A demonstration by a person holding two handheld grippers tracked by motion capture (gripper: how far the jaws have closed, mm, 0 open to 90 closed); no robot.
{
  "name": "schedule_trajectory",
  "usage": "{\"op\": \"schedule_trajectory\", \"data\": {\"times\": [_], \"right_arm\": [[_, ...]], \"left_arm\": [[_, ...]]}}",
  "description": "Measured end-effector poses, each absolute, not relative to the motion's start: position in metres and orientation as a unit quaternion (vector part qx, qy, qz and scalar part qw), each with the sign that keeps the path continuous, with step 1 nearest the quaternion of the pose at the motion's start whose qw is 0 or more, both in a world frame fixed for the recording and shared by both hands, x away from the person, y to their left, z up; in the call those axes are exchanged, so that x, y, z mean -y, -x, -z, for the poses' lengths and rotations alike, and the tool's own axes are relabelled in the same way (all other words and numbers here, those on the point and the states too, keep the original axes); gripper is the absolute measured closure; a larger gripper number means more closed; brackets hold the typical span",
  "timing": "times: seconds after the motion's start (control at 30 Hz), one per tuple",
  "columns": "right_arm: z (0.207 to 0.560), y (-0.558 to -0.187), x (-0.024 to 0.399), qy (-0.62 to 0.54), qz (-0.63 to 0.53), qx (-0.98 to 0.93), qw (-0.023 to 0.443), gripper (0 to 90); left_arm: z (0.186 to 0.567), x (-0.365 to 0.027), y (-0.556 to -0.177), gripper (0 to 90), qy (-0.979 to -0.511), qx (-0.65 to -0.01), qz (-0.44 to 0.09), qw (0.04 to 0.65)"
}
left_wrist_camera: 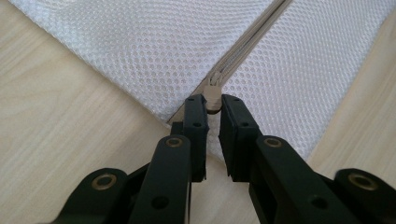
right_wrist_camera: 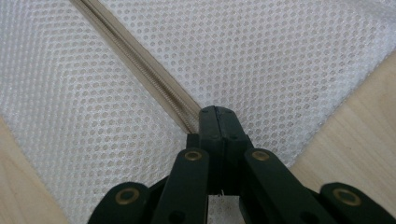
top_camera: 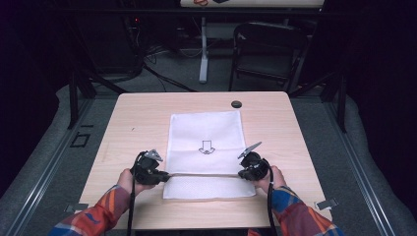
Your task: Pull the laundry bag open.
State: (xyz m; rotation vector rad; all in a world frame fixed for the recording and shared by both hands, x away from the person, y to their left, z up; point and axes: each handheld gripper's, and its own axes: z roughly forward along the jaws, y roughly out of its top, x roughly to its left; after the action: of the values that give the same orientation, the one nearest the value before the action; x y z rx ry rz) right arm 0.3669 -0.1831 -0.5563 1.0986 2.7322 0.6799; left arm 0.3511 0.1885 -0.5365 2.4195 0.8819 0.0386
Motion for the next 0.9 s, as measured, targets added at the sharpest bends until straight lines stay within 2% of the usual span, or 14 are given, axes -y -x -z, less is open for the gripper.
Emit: {"op": "schedule_trajectory", "data": {"times": [0.9], "right_arm": [[0.557, -0.367, 0.183, -0.367, -0.228, -0.900, 0.058, 90.0]], "left_arm": [[0.533, -0.211, -0.347, 81.3, -0.895, -0.350, -0.021, 0.275]]}}
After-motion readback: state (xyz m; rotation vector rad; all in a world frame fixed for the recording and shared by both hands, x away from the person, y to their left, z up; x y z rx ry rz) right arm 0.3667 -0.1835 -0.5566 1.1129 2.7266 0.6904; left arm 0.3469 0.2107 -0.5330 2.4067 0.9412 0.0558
